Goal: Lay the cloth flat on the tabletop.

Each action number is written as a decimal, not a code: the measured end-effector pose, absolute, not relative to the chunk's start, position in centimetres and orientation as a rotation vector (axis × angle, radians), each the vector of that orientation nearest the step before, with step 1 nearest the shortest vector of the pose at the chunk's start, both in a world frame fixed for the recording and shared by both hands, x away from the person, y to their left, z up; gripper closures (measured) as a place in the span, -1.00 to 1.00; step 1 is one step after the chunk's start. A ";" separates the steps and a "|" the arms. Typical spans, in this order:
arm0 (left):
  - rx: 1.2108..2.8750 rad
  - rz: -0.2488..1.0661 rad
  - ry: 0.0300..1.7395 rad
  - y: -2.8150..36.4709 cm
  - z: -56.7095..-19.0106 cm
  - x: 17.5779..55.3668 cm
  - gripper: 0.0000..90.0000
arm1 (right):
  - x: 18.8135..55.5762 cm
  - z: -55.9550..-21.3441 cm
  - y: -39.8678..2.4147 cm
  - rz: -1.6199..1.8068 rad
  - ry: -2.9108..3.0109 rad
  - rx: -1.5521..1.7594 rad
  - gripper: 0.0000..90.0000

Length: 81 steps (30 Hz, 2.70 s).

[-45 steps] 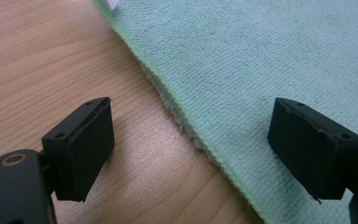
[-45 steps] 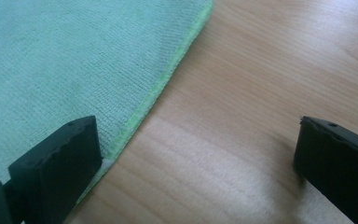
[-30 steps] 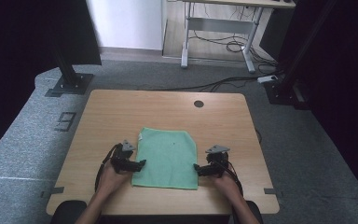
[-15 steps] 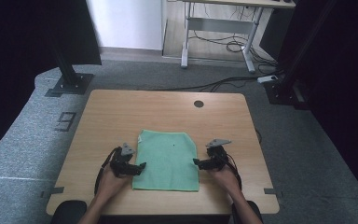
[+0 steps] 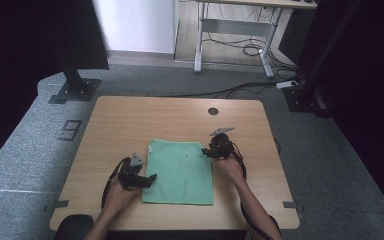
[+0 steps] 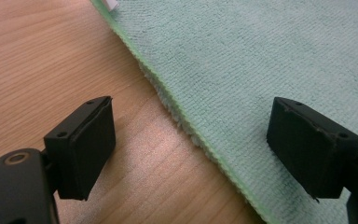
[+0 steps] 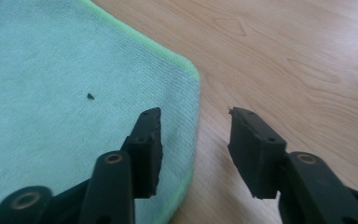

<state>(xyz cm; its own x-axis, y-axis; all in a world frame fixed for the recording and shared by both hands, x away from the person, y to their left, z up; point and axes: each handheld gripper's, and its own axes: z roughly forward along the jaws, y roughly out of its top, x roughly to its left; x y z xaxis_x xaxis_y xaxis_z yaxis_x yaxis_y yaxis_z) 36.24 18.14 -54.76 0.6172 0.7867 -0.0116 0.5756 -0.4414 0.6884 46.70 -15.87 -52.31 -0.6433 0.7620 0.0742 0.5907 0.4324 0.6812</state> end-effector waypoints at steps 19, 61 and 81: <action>2.176 0.410 1.064 18.1 -54.8 36.2 -0.66 | 45.6 -48.4 -13.3 1.057 2.469 1.028 0.86; 2.178 0.410 1.064 18.1 -54.8 36.2 -0.66 | 47.0 -52.6 -13.9 0.986 2.486 1.134 0.87; 2.177 0.411 1.064 18.1 -54.8 36.2 -0.66 | 42.4 -53.2 -5.7 1.052 2.699 0.827 0.75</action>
